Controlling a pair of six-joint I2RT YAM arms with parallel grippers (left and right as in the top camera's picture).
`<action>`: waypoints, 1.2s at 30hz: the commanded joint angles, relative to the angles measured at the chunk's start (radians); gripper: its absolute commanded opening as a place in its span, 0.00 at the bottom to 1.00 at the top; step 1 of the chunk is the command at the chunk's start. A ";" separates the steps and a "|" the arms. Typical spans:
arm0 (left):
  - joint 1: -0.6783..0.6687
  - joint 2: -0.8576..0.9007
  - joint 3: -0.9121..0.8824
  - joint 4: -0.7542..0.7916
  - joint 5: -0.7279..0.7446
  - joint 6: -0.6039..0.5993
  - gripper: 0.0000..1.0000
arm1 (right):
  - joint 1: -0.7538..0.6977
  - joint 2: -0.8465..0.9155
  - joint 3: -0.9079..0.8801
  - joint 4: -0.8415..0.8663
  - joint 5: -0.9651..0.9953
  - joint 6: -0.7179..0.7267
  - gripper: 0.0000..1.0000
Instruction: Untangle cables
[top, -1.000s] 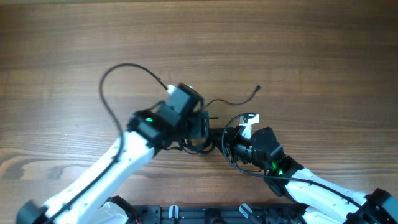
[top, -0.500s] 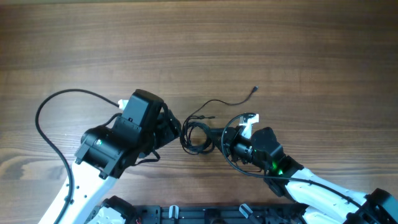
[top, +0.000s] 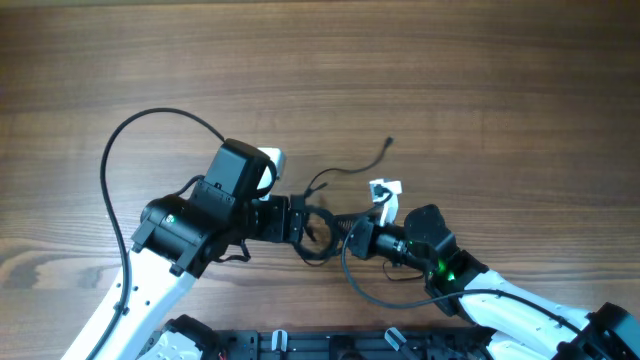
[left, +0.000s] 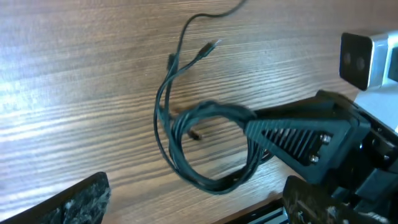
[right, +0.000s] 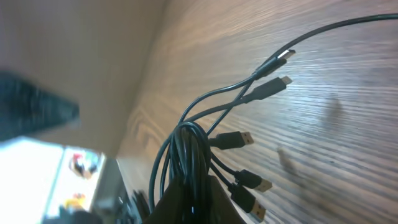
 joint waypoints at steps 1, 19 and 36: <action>0.006 0.003 -0.008 0.017 0.018 0.103 0.86 | -0.024 0.000 0.011 0.006 -0.155 -0.195 0.04; -0.059 0.110 -0.008 -0.004 0.218 0.340 0.77 | -0.258 0.000 0.011 0.006 -0.779 -0.348 0.04; -0.207 0.151 -0.008 0.002 0.193 0.416 0.50 | -0.259 0.000 0.011 0.006 -0.820 -0.391 0.05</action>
